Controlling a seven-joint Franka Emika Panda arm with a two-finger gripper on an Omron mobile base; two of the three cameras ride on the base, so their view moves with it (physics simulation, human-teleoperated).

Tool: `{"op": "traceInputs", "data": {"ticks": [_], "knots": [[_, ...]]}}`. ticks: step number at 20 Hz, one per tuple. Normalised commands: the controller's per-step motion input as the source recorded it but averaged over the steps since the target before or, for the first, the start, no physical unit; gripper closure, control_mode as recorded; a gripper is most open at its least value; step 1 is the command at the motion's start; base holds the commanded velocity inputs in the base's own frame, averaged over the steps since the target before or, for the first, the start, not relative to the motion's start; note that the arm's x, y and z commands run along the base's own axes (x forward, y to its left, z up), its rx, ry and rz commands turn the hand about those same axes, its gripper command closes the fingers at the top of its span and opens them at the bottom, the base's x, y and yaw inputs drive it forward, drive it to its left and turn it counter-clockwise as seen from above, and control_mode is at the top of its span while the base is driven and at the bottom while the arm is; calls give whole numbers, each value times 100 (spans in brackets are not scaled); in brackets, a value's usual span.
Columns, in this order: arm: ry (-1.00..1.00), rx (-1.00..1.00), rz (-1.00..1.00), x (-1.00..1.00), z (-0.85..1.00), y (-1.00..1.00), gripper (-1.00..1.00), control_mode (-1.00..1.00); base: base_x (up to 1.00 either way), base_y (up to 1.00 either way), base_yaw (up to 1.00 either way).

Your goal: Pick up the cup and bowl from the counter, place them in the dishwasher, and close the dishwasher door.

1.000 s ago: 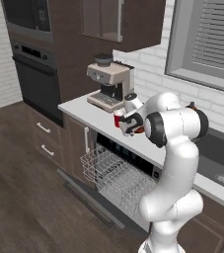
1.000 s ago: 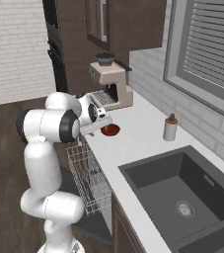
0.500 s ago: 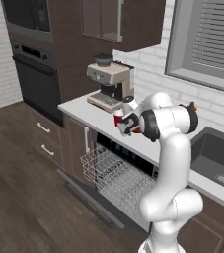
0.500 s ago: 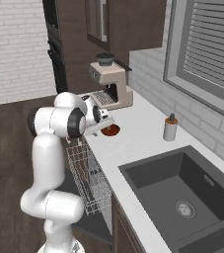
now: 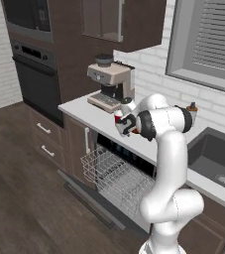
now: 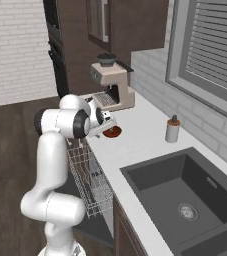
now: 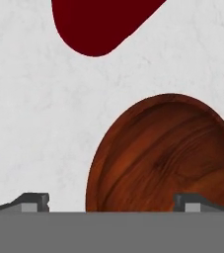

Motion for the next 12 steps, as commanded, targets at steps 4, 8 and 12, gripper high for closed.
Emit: {"op": "traceInputs", "data": {"ticks": [4, 8, 12], "knots": [[0, 0, 1, 7, -21, 0, 100, -100, 0, 0, 0], [0, 0, 0, 2, -16, 0, 100, -100, 0, 0, 0], [0, 0, 0, 0, -10, 0, 100, -100, 0, 0, 0]]}}
